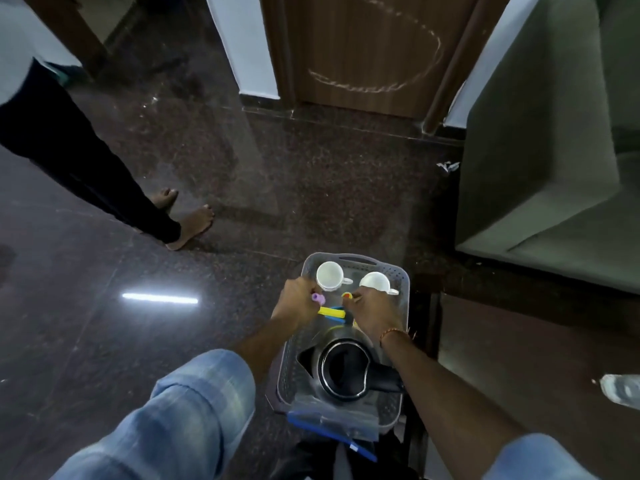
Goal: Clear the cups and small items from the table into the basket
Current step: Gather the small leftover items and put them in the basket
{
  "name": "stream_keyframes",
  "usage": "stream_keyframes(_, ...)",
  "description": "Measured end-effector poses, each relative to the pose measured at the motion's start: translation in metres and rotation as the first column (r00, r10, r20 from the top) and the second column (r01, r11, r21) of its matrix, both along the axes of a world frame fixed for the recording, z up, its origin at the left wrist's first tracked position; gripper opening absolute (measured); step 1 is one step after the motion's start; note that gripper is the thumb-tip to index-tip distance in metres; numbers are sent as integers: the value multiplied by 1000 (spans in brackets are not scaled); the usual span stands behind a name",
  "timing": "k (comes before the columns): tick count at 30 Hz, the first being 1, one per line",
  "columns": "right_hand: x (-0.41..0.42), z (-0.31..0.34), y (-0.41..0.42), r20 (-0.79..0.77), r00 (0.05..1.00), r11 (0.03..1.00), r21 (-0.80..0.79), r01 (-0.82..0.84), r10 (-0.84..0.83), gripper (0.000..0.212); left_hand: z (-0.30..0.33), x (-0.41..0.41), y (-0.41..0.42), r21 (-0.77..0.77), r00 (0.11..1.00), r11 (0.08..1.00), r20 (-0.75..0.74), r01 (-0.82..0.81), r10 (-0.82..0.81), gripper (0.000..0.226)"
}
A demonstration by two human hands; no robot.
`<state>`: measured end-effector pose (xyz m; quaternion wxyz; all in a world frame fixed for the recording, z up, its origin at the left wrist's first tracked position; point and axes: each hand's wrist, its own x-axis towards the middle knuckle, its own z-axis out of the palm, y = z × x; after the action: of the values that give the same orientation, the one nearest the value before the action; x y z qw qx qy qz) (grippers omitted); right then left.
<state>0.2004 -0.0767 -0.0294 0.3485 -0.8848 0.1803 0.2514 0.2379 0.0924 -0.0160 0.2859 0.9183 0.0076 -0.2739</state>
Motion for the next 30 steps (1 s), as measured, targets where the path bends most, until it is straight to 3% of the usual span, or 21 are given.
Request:
stream_keyframes(5, 5, -11, 12, -35, 997, 998, -5, 62, -62, 43, -19, 10, 3, 0, 998, 998, -5, 55, -55, 12)
stream_keyframes(11, 2, -9, 9, -33, 992, 992, -17, 124, -124, 31, -27, 18, 7, -14, 999, 999, -33, 42, -42, 36)
stream_keyframes(20, -8, 13, -12, 5, 987, 987, -7, 161, -161, 23, -14, 13, -17, -27, 994, 994, -24, 110, -111, 36)
stream_keyframes(25, -32, 37, -46, 27, 977, 976, -51, 214, -212, 29, 10, 5, -69, -76, 963, 960, 40, 269, -266, 31)
stream_keyframes(30, -80, 66, -117, 95, 914, 917, -37, 398, -393, 26, 49, -13, -164, -101, 838, 834, 130, 543, -530, 24)
